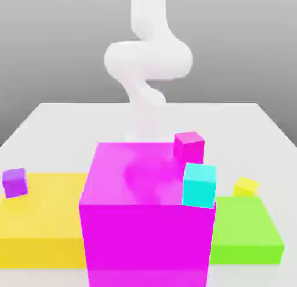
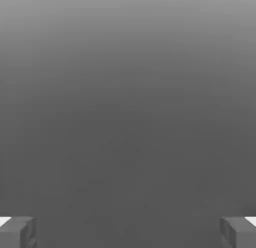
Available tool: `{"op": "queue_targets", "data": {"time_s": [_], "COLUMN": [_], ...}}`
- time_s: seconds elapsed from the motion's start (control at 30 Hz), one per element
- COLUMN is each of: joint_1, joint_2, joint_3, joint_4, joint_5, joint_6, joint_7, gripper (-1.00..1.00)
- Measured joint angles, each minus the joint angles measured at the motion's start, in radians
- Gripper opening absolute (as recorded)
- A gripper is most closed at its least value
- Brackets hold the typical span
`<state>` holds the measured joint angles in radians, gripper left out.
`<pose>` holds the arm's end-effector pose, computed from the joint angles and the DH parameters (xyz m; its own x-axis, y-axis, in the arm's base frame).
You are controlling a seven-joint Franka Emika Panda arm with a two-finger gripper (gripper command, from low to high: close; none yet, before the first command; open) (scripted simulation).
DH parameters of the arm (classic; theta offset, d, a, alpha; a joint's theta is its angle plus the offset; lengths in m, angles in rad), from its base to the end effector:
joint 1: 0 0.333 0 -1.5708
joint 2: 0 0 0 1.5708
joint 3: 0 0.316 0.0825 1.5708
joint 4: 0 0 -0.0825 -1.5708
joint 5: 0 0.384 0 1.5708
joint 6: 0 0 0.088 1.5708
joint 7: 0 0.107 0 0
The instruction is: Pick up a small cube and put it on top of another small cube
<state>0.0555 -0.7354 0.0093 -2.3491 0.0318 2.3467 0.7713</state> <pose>0.3725 0.0258 0.6680 0.5751 -0.6753 0.4618 -0.4741 -0.7352 -0.4845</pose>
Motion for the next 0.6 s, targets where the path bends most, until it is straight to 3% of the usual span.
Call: {"op": "queue_targets", "data": {"time_s": [0.6], "joint_1": [0.361], "joint_2": [0.462], "joint_3": [0.208], "joint_4": [-0.352], "joint_5": [0.156], "joint_6": [0.332], "joint_7": [-0.151], "gripper": [0.0]}}
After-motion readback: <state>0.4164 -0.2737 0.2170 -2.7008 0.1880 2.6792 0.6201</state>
